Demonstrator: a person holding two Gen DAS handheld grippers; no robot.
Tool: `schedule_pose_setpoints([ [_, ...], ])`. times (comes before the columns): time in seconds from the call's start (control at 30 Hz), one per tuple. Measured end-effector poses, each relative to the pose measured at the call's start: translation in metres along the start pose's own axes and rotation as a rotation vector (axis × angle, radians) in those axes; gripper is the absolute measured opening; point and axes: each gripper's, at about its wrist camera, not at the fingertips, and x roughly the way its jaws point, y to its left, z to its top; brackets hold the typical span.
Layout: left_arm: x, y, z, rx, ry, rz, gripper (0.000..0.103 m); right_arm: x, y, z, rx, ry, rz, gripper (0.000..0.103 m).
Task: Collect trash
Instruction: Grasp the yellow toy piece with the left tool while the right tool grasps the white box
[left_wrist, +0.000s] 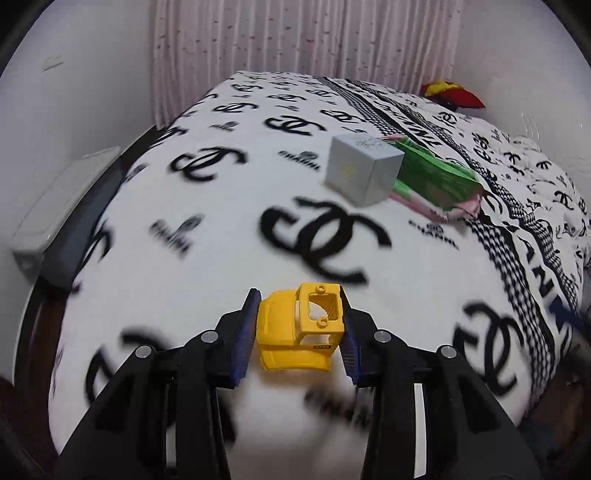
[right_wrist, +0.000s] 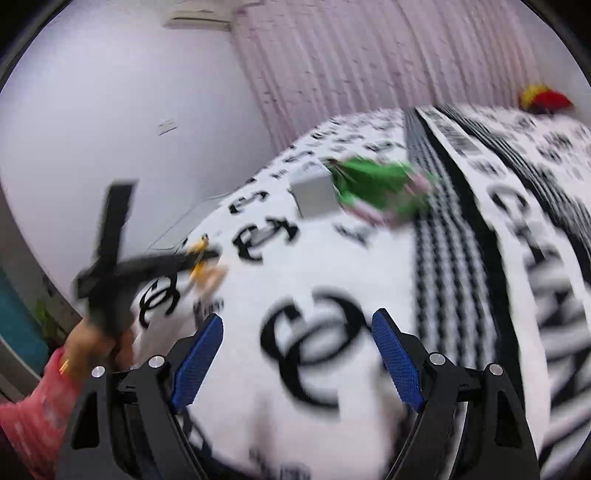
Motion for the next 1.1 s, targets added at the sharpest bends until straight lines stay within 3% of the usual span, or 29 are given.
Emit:
schedule_pose_setpoints([
  [0.17, -0.031, 0.020, -0.032, -0.063, -0.007, -0.003, 0.039, 0.066, 0.009, 0.053, -0.075, 0.004, -0.021, 0.081],
  [0.27, -0.045, 0.028, -0.048, -0.070, -0.009, 0.010, 0.039, 0.111, 0.006, 0.082, -0.078, 0.010, -0.081, 0.083],
  [0.57, -0.056, 0.041, -0.071, -0.095, 0.007, -0.017, 0.039, 0.195, -0.014, 0.112, -0.020, 0.097, -0.182, 0.082],
  [0.67, -0.058, 0.042, -0.072, -0.099, 0.004, -0.025, 0.039, 0.198, -0.013, 0.111, -0.022, 0.123, -0.167, 0.064],
  [0.87, -0.063, 0.038, -0.075, -0.094, -0.001, -0.035, 0.039, 0.179, -0.003, 0.104, -0.040, 0.109, -0.138, 0.062],
  [1.1, -0.074, 0.027, -0.079, -0.077, -0.008, -0.039, 0.039, 0.127, 0.010, 0.088, -0.050, 0.084, -0.082, 0.061],
])
